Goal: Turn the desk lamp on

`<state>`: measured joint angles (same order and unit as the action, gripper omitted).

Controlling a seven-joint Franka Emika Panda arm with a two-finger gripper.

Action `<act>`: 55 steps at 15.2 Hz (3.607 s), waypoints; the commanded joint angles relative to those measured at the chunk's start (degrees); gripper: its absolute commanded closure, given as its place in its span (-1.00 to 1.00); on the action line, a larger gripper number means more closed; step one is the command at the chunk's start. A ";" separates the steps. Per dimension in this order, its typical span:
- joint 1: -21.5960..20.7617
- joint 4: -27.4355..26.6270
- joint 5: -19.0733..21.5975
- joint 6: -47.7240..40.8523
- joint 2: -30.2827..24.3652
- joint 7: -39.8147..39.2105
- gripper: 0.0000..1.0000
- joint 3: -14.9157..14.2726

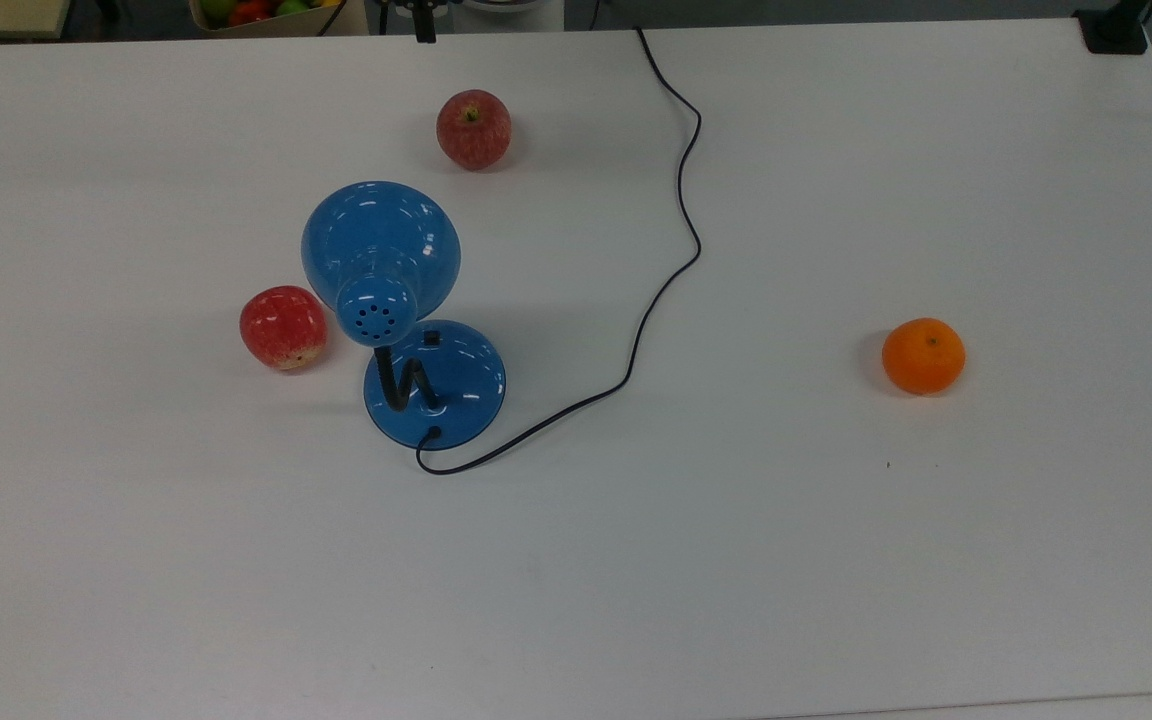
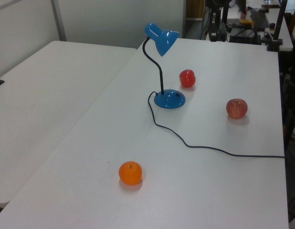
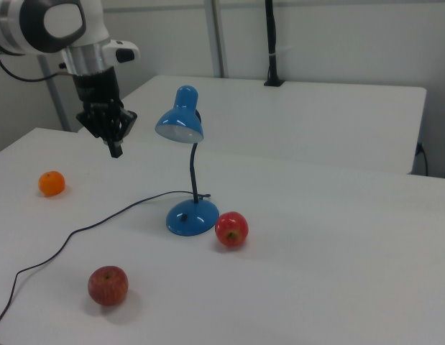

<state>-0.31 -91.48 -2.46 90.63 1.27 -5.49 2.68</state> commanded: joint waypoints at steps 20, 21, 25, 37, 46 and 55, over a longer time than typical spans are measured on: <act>3.21 -26.12 0.96 49.26 9.89 -0.84 1.00 -0.48; 3.21 -25.94 0.96 51.90 10.68 -0.67 1.00 -0.39; 3.12 -25.50 0.96 59.81 14.11 0.83 1.00 -0.48; 2.86 -23.92 0.88 66.34 17.19 0.83 1.00 -0.13; 2.59 -23.13 0.88 66.43 17.90 0.83 1.00 0.14; 2.42 -22.96 -0.09 66.60 19.04 0.83 1.00 0.14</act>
<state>2.70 -114.82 -2.46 155.66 18.73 -5.15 2.92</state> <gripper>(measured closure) 0.991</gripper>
